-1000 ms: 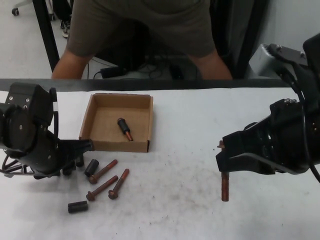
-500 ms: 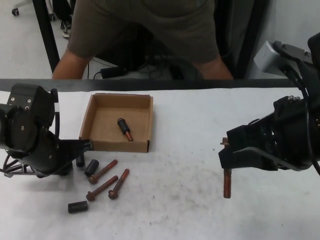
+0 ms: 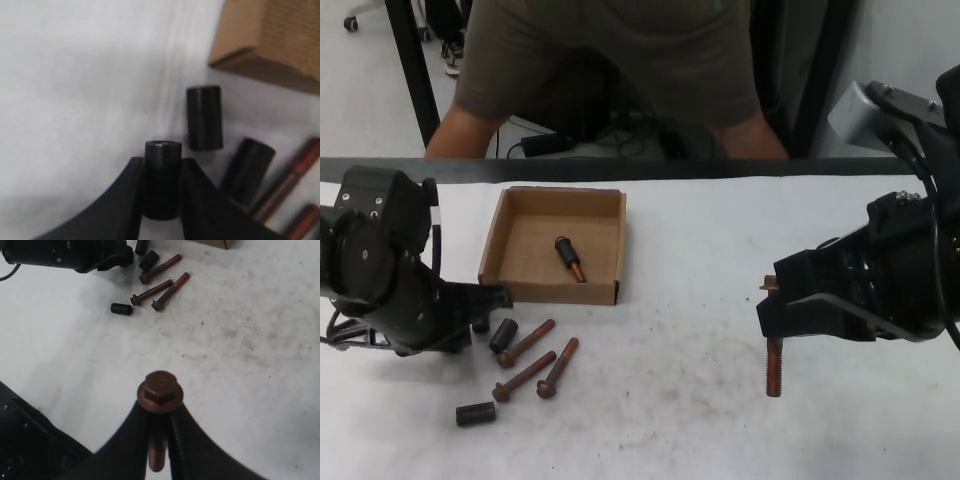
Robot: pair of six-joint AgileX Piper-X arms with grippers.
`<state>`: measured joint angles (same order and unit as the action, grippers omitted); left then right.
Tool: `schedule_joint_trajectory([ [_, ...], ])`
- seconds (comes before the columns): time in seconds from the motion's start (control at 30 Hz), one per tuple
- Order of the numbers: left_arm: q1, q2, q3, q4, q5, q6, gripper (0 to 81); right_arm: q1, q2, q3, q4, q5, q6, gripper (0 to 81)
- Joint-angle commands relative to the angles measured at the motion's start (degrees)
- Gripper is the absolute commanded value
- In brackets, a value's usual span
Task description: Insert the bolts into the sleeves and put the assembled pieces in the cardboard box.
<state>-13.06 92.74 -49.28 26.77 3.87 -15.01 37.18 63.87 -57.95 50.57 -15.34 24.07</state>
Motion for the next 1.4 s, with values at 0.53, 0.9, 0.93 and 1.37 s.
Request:
schedule_joint_trajectory([
  [0.53, -9.5, -34.5, 8.7, 2.8, 21.7, 11.2, 0.8, -0.1, -0.6, -0.2, -13.4, -0.9, -0.9, 0.2],
  [0.9, -11.2, -50.3, 16.9, -8.8, 29.8, -1.0, 0.8, 0.3, 2.5, -0.2, -27.2, -6.7, 6.9, 0.2],
  [0.93, -11.2, -50.6, 17.0, -9.1, 31.3, -1.3, 0.8, 0.6, 2.9, -0.2, -28.9, -7.1, 7.7, 0.2],
  [1.37, -12.2, -50.8, 17.0, -10.8, 36.1, -1.7, 0.8, 6.0, 6.2, -0.2, -39.8, -8.4, 13.9, 0.2],
])
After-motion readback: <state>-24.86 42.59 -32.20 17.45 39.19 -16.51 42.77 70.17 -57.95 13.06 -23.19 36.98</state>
